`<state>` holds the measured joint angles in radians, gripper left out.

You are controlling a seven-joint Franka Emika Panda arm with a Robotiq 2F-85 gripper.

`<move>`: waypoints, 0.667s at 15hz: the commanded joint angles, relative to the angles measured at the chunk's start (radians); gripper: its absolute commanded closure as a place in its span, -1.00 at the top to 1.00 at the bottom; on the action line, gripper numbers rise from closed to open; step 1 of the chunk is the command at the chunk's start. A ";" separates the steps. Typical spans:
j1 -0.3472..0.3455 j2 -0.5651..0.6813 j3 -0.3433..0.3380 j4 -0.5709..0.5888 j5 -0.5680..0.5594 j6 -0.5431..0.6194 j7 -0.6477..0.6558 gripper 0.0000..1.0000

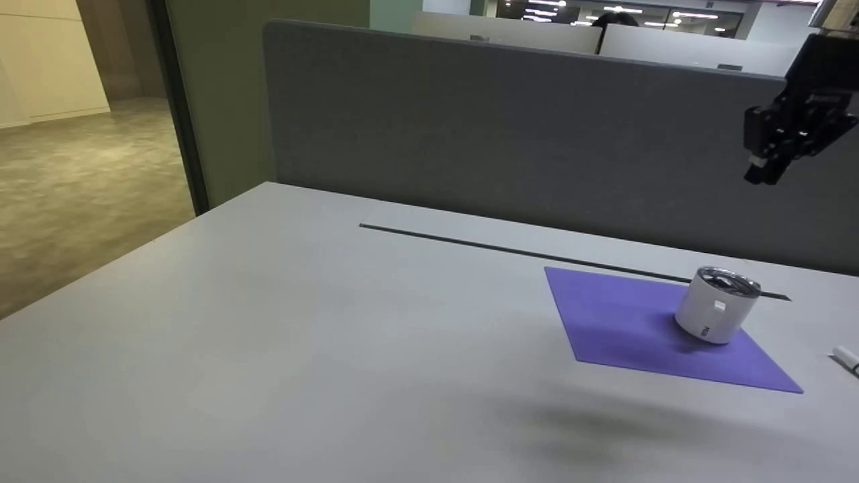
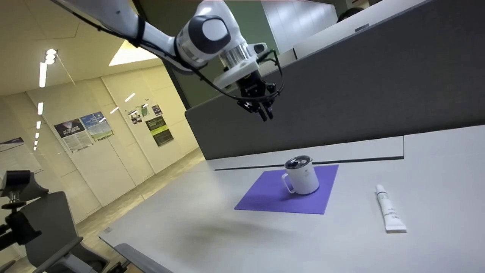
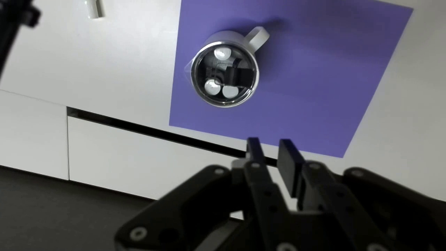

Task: Slide the object to close the drinking hole of the cup

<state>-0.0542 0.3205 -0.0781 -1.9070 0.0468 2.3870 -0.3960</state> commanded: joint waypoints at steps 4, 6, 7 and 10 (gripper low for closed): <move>-0.055 0.137 0.046 0.190 -0.005 -0.110 0.013 -0.98; -0.057 0.151 0.047 0.214 -0.005 -0.122 0.013 -0.98; -0.056 0.151 0.048 0.217 -0.005 -0.126 0.013 -0.98; -0.056 0.151 0.049 0.219 -0.005 -0.127 0.014 -0.98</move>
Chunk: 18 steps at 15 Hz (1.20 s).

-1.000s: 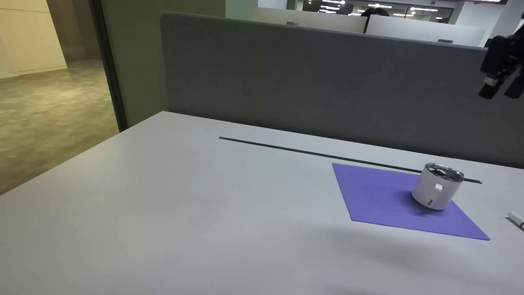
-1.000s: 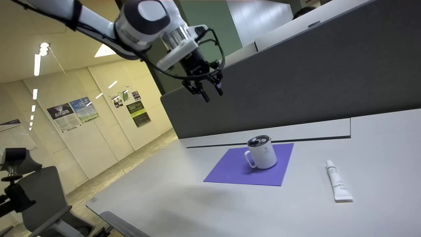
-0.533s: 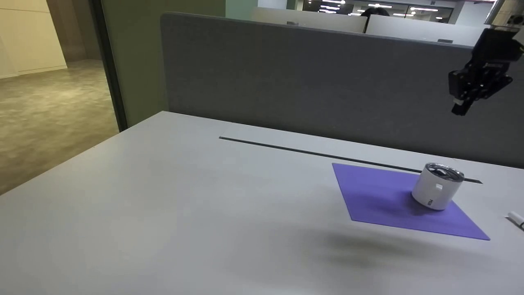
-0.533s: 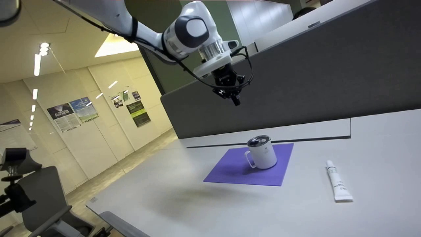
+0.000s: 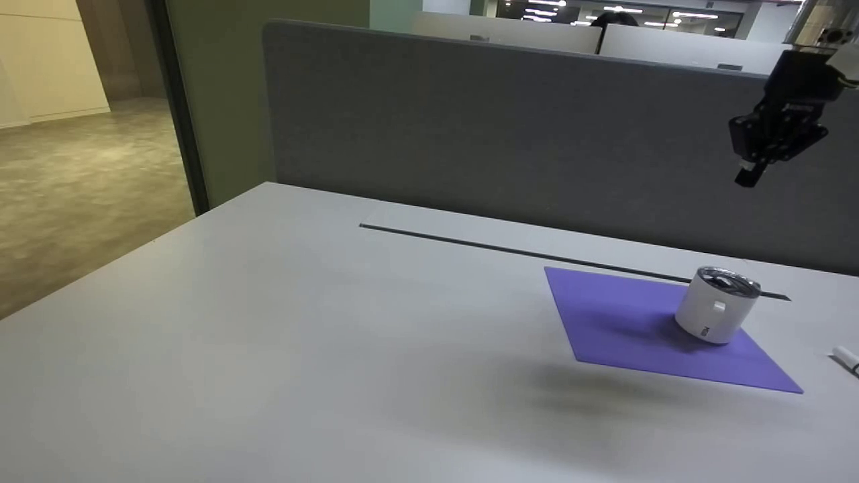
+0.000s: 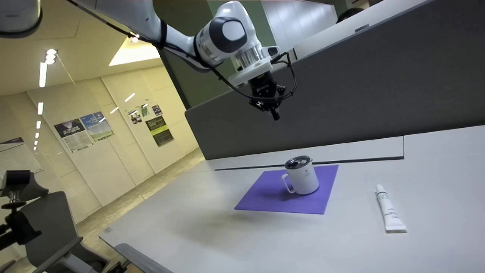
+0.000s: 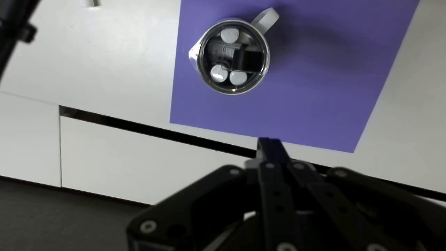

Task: Slide the object to close the drinking hole of the cup

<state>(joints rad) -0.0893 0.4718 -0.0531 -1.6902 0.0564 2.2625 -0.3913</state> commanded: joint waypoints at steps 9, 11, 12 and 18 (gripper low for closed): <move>-0.088 0.096 0.059 -0.023 0.056 0.046 -0.013 -1.00; -0.101 0.130 0.067 -0.028 0.062 0.068 -0.015 -1.00; -0.109 0.146 0.073 -0.028 0.065 0.070 -0.019 -1.00; -0.149 0.213 0.112 -0.029 0.094 0.106 -0.043 -1.00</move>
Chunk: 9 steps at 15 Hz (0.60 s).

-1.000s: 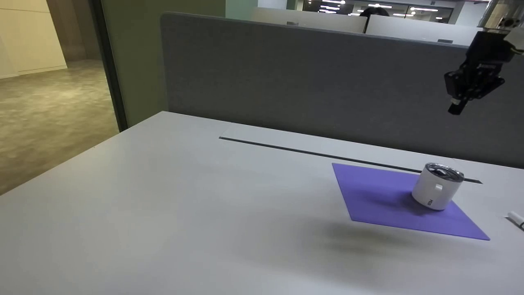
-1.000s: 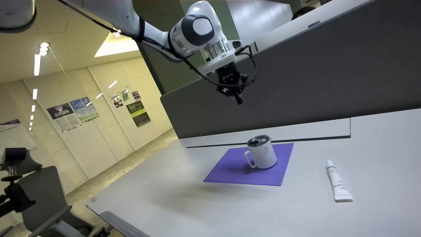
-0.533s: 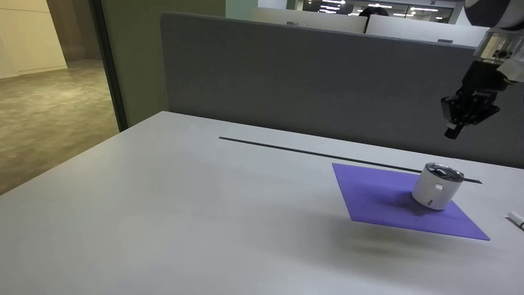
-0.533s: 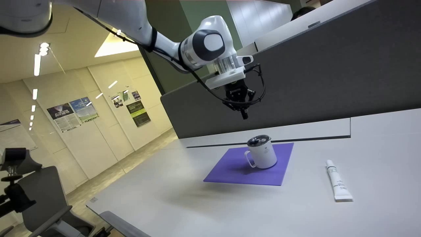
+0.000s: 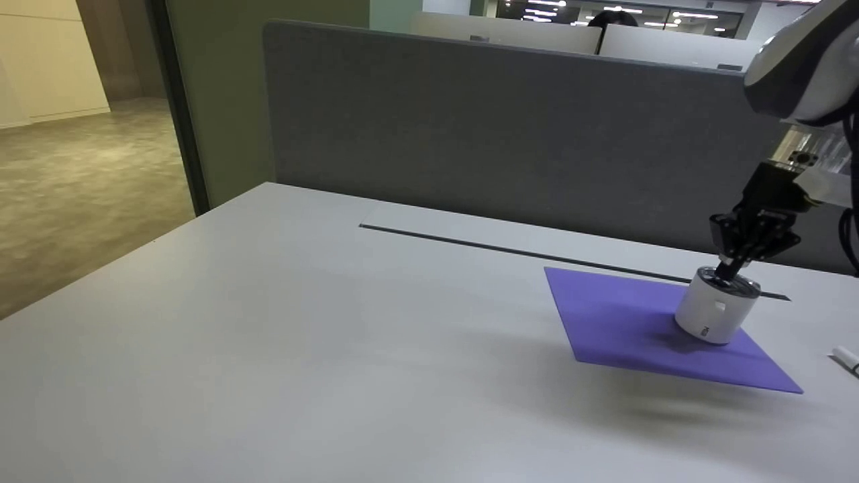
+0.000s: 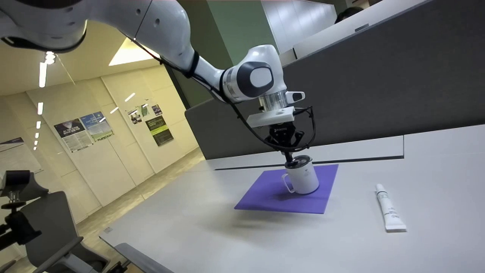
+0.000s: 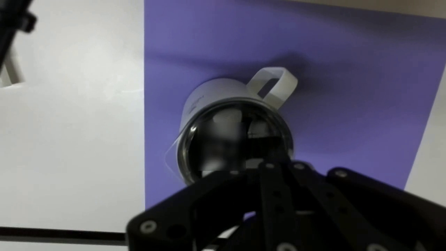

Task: Slide the object to close the drinking hole of the cup

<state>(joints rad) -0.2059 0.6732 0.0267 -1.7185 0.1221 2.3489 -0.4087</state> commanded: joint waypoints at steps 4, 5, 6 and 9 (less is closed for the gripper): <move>-0.057 0.032 0.061 -0.001 0.052 0.058 -0.059 -1.00; -0.061 0.035 0.064 0.001 0.056 0.051 -0.064 -1.00; -0.063 0.036 0.064 0.002 0.053 0.046 -0.067 -1.00; -0.060 0.041 0.052 0.008 0.038 0.039 -0.058 -1.00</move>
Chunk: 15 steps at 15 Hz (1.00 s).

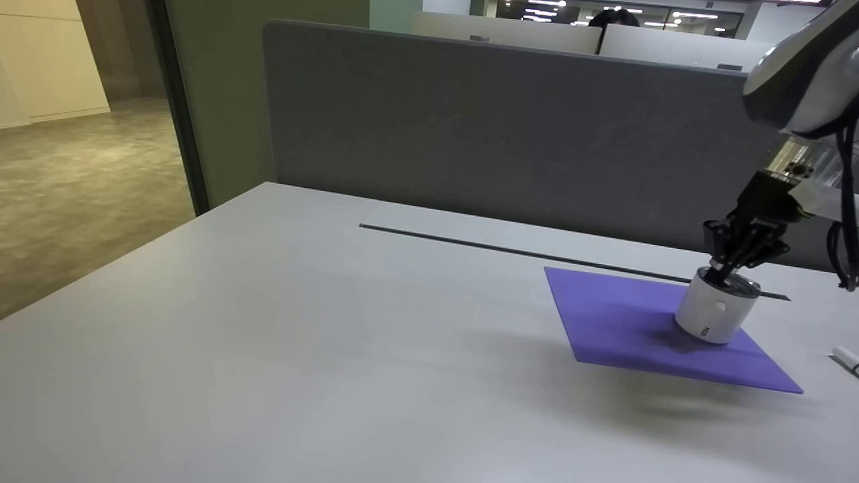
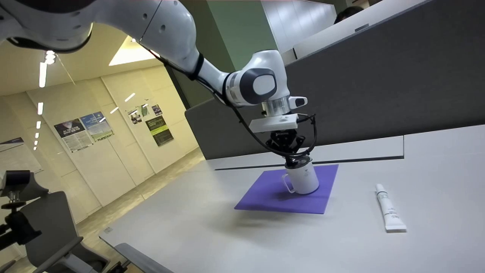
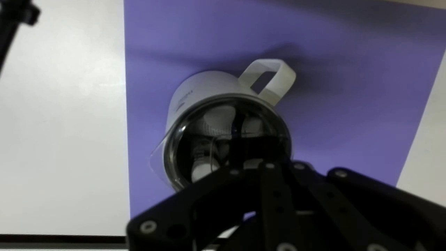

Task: Slide the object to close the drinking hole of the cup

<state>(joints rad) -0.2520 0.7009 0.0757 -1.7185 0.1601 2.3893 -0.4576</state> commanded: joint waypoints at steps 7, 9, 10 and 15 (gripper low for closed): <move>-0.016 0.013 -0.012 0.014 -0.014 0.002 -0.005 -1.00; -0.017 0.014 -0.013 0.016 -0.014 0.003 -0.005 -1.00; -0.020 0.015 -0.008 0.020 -0.007 0.004 -0.005 -1.00; -0.048 -0.067 0.036 0.050 0.041 0.041 -0.038 -1.00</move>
<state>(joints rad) -0.2734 0.6956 0.0826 -1.6956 0.1784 2.4359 -0.4700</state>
